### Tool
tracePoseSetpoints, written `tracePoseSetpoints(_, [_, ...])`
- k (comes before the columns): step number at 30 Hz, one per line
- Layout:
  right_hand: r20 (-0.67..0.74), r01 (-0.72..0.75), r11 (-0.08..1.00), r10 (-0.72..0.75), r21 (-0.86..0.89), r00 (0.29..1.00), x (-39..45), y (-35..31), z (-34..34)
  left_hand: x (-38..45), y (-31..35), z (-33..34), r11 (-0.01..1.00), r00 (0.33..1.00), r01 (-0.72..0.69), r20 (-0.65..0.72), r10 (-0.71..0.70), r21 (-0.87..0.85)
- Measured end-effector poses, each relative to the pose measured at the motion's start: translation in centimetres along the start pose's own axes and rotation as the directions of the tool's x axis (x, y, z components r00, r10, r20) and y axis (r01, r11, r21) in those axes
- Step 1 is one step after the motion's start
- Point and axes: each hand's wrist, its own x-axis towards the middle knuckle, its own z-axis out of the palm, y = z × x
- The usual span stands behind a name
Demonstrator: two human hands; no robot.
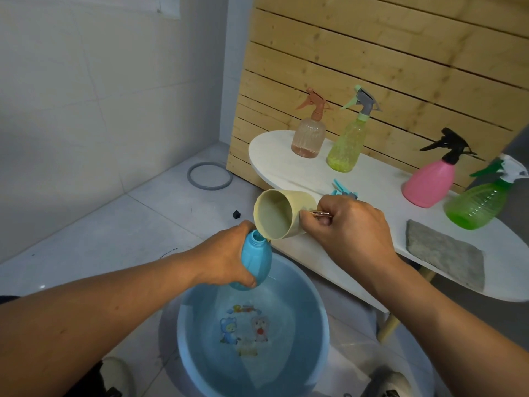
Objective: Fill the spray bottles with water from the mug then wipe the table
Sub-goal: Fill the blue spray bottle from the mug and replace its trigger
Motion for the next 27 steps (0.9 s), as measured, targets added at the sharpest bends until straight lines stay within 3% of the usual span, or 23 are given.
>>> tracePoseSetpoints(27, [-0.101,0.12,0.989,-0.129,-0.091,0.986,0.05,0.88,0.93,-0.11,0.22,0.03,1.0,1.0,0.012,0.007,-0.012,0.02])
